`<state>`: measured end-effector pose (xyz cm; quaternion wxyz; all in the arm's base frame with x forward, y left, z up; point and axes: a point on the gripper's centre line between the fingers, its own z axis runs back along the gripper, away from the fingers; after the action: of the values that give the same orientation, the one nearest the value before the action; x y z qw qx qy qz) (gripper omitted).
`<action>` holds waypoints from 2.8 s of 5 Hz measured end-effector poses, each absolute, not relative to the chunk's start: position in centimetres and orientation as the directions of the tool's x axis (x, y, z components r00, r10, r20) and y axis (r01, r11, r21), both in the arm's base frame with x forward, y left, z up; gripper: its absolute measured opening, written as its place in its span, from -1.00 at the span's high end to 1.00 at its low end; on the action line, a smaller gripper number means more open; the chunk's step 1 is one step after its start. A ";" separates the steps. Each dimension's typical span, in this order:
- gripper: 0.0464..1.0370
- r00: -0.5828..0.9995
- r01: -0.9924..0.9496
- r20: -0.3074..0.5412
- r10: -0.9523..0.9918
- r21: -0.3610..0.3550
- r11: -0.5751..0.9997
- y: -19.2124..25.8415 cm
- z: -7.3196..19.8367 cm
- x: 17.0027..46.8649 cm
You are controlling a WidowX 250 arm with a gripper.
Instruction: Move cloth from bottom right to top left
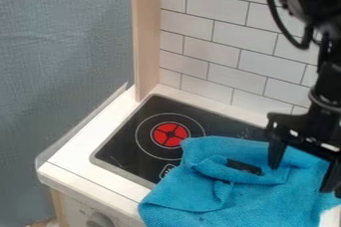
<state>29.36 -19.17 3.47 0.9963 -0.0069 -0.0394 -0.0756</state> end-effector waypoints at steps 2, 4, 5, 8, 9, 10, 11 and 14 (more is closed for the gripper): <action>-0.92 0.983 0.181 0.036 -0.181 0.004 0.983 -20.3 1.6 29.0; -0.92 0.983 0.183 0.032 -0.183 0.008 0.983 -20.2 1.4 29.0; -0.92 0.985 0.166 0.043 -0.168 0.040 0.985 -19.0 1.1 29.4; -0.92 0.988 0.125 0.080 -0.133 0.090 0.988 -16.1 1.9 30.7; -0.92 0.993 0.091 0.070 -0.099 0.102 0.991 -14.3 1.5 31.0; -0.92 0.995 0.070 0.071 -0.075 0.065 0.995 -12.9 0.4 30.9; -0.92 0.991 0.085 0.100 -0.089 0.038 0.996 -11.8 -0.7 31.0; -0.92 0.986 0.047 0.155 -0.057 0.063 0.997 -7.1 -1.3 32.3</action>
<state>32.26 -7.12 -1.31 0.9961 0.0296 -0.0787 -0.0262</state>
